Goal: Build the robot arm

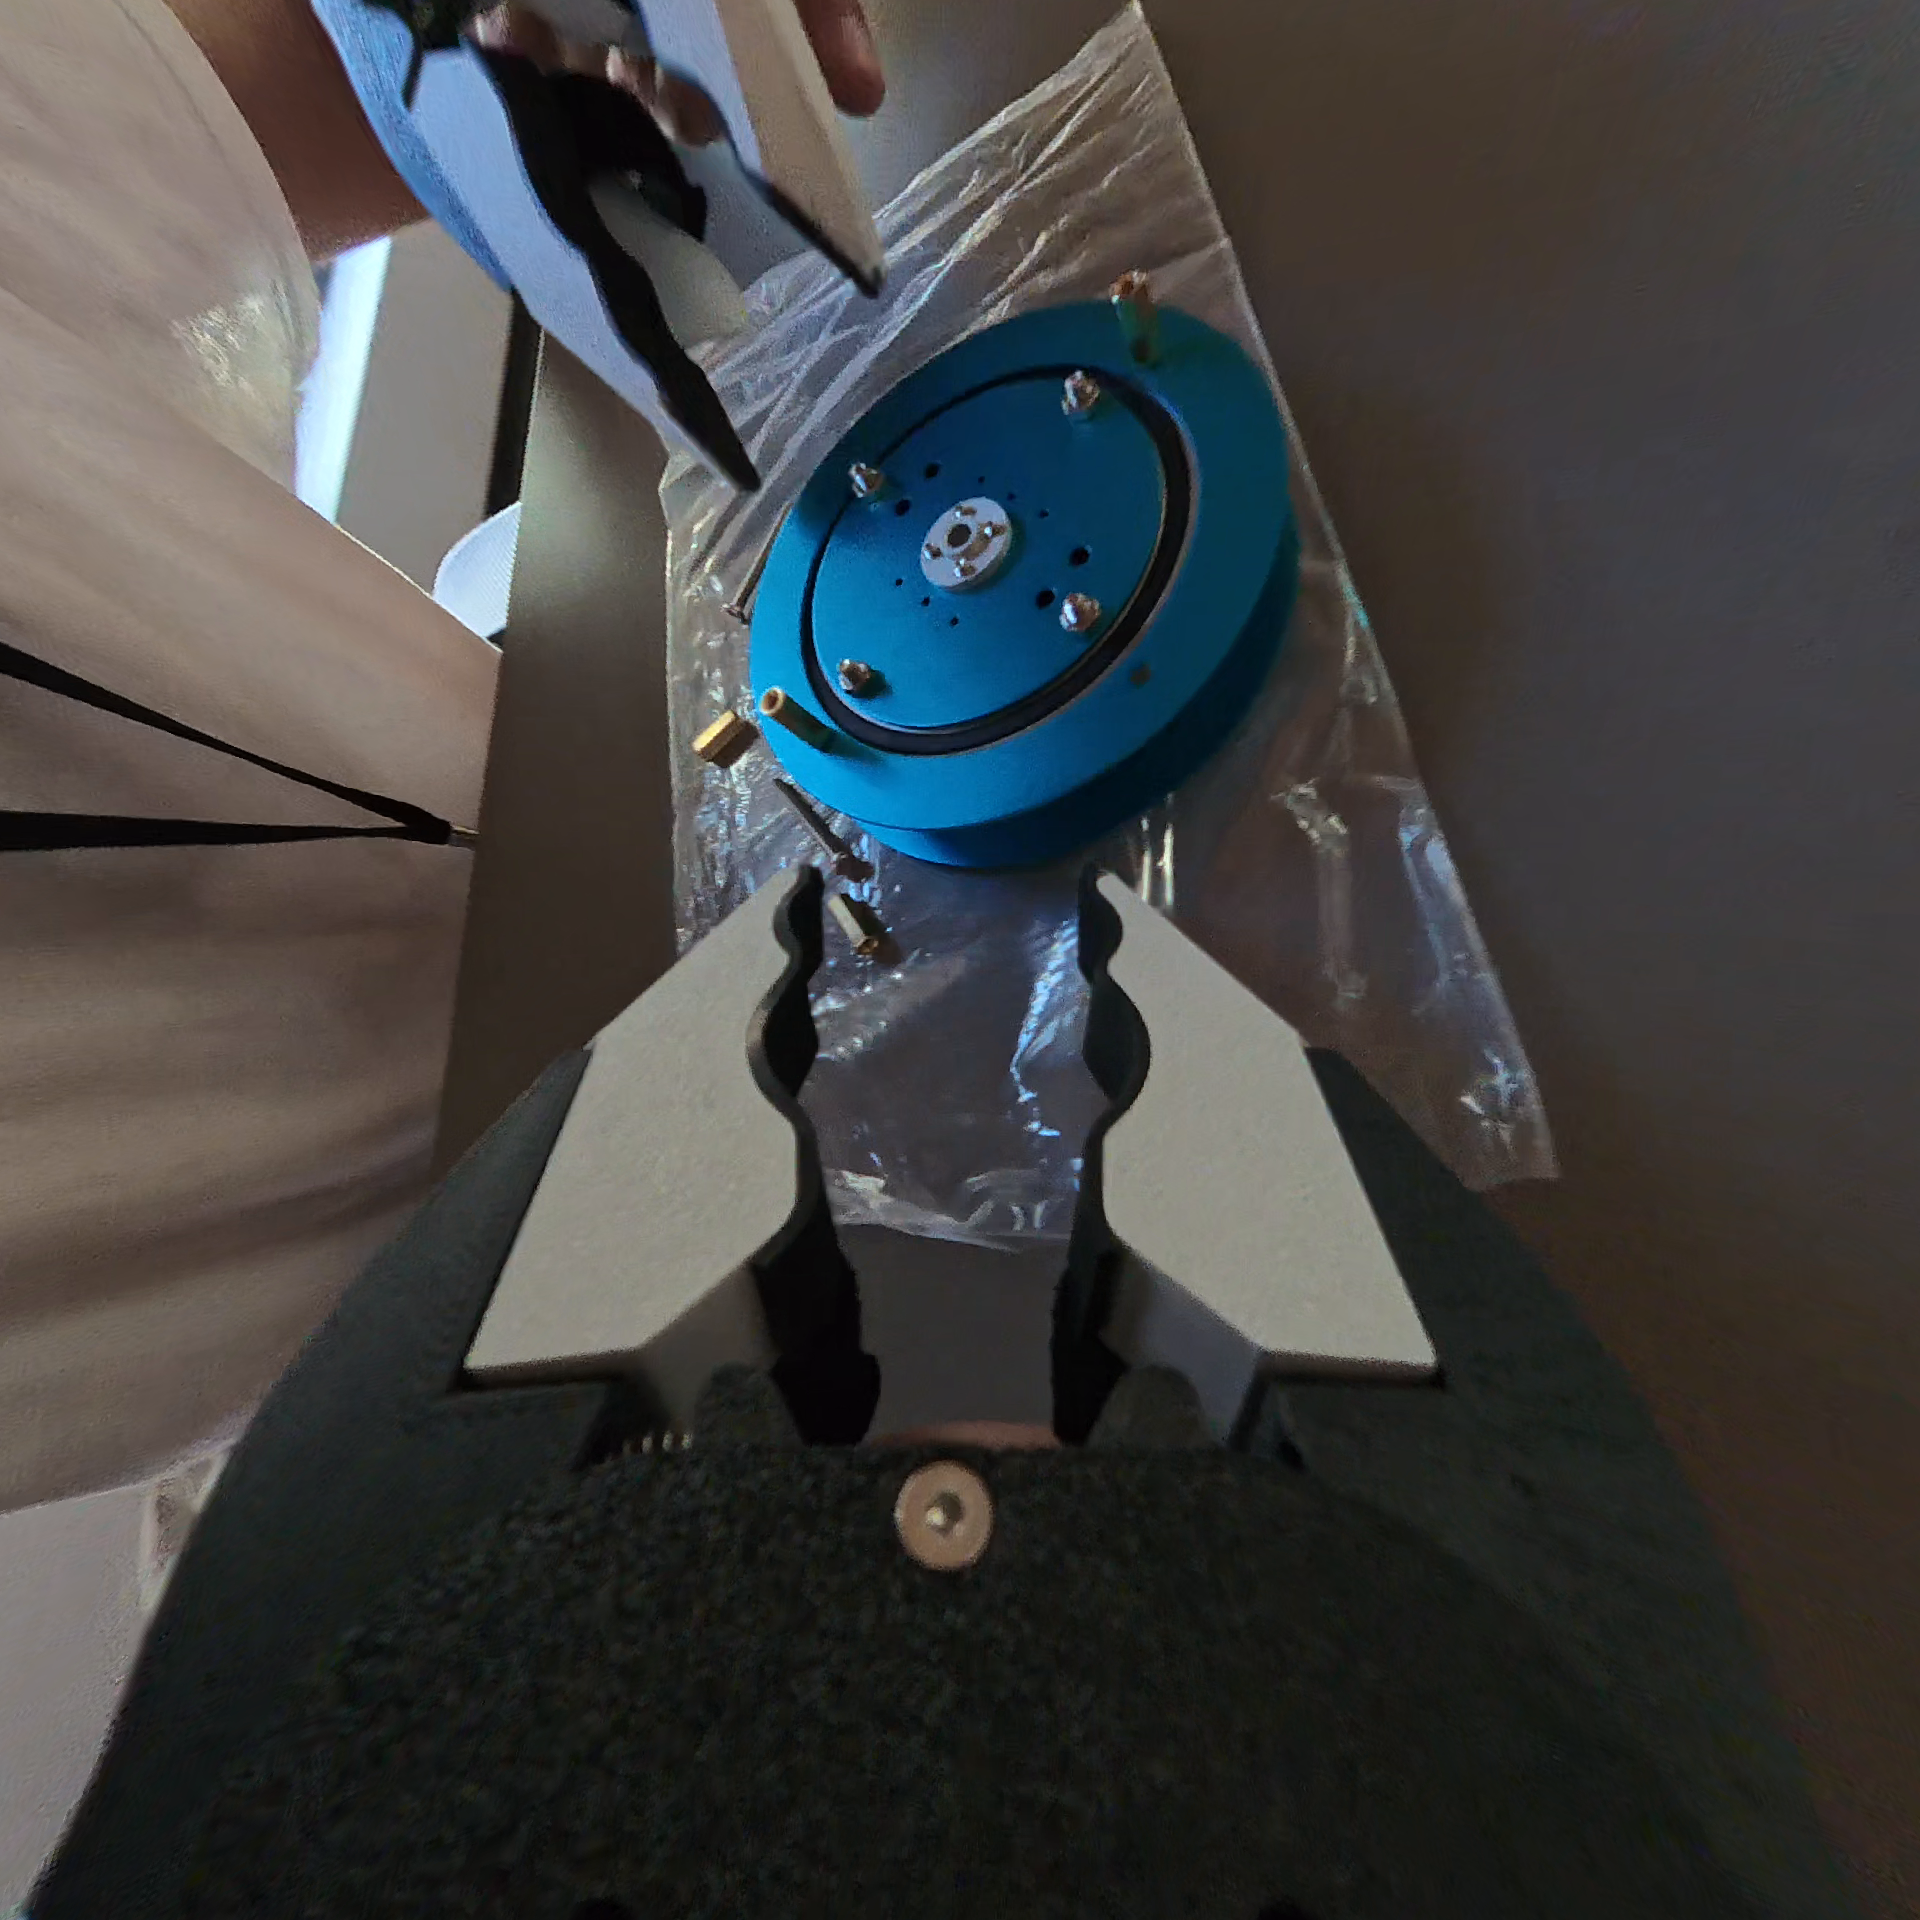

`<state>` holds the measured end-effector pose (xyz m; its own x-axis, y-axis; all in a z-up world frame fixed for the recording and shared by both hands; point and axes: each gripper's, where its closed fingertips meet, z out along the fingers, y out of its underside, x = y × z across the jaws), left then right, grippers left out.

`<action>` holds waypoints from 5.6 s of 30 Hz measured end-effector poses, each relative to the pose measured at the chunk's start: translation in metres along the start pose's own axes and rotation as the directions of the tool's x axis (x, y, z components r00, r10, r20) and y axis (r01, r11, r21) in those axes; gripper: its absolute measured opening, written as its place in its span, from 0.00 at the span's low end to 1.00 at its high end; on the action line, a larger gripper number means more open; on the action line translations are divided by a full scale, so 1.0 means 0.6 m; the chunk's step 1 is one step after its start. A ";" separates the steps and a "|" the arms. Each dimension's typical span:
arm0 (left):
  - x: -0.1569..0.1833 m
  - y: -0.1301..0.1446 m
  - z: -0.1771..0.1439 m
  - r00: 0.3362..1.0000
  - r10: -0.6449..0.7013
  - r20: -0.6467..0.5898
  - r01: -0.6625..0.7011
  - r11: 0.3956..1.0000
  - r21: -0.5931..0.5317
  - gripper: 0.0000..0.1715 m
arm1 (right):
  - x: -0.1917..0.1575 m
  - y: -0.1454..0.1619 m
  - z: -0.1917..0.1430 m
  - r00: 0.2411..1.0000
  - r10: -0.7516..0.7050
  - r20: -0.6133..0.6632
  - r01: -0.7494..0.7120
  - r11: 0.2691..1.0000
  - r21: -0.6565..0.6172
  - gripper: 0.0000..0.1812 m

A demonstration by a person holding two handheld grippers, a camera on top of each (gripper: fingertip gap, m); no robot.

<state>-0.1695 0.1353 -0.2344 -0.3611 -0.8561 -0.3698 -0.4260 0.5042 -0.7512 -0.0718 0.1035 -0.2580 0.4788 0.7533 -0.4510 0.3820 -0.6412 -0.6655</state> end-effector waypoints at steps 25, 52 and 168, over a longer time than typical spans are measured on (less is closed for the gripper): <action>0.032 0.005 0.059 0.804 0.567 0.181 -0.483 0.799 -0.358 0.11 | -0.005 -0.024 0.031 0.796 0.536 0.281 -0.573 0.818 0.061 0.04; -0.017 -0.028 0.036 0.908 0.306 0.285 -0.292 0.952 -0.092 0.07 | -0.013 -0.067 -0.021 0.871 -0.421 -0.253 0.459 0.880 0.118 0.44; -0.075 -0.018 -0.026 0.968 -0.232 -0.091 0.246 0.949 0.199 0.12 | -0.008 -0.161 0.023 0.948 -0.303 0.098 0.283 0.943 0.178 0.07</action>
<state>-0.1617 0.1700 -0.2014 -0.3263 -0.9358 -0.1337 -0.3284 0.2448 -0.9123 -0.1222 0.1638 -0.1995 0.2611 0.9225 -0.2841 0.3549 -0.3655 -0.8605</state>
